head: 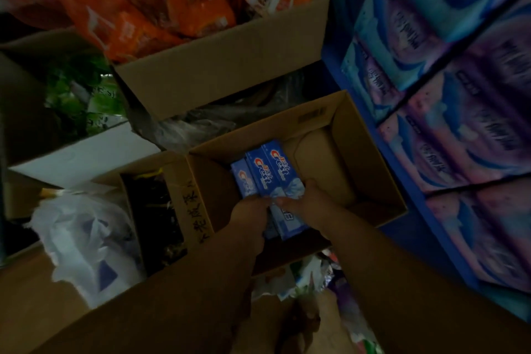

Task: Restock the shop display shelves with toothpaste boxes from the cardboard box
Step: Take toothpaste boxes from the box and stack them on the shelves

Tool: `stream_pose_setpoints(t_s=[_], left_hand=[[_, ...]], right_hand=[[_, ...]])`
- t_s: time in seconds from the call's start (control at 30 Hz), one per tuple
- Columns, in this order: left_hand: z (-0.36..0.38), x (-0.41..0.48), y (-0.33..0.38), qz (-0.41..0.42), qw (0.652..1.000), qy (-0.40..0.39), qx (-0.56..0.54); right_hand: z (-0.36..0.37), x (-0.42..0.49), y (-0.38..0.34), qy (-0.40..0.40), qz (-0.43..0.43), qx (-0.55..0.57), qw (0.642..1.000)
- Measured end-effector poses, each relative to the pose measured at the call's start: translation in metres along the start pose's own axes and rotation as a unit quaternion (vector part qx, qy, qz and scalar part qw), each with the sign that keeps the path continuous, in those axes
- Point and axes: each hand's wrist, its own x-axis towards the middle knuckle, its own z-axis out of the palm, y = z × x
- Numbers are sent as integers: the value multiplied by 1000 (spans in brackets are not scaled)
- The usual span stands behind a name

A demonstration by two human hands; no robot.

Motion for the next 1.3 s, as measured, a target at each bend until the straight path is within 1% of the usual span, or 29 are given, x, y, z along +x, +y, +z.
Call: stream_pose_setpoints(t_s=[0.1,0.2,0.27,0.37,0.47,0.53,0.6,0.7,0.8,0.87,0.93,1.07,1.17,1.3], left_hand=[[-2,-19,14,32,999,-43,8],[-1,-53,33,69,991,-108,25],[3,-84,46,88,982,-159,48],[14,-141,66,154,958,-229,81],[28,-198,82,213,918,-328,71],[39,-240,93,248,889,-379,74],[53,-282,103,288,863,-408,84],[74,-350,116,349,813,-457,86],[91,-417,117,385,763,-513,73],[101,-457,112,402,734,-543,65],[108,-493,105,406,710,-571,63],[119,-560,77,389,660,-639,74],[129,-601,52,384,624,-674,93],[151,-652,21,444,570,-678,132]], right_hand=[[-7,-27,-20,36,-13,37,999],[-20,-67,-44,60,-32,76,995],[-33,-98,-59,83,-50,106,990],[-53,-149,-81,135,-100,110,980],[-72,-210,-112,203,-154,113,960],[-86,-254,-136,256,-183,104,944],[-102,-298,-156,298,-216,85,926],[-123,-372,-191,360,-260,33,895],[-133,-447,-215,443,-282,-22,851],[-135,-494,-224,490,-278,-45,825],[-138,-536,-226,523,-285,-44,802],[-140,-622,-217,569,-266,-68,775],[-148,-686,-206,614,-226,-129,745],[-159,-770,-189,660,-147,-212,706]])
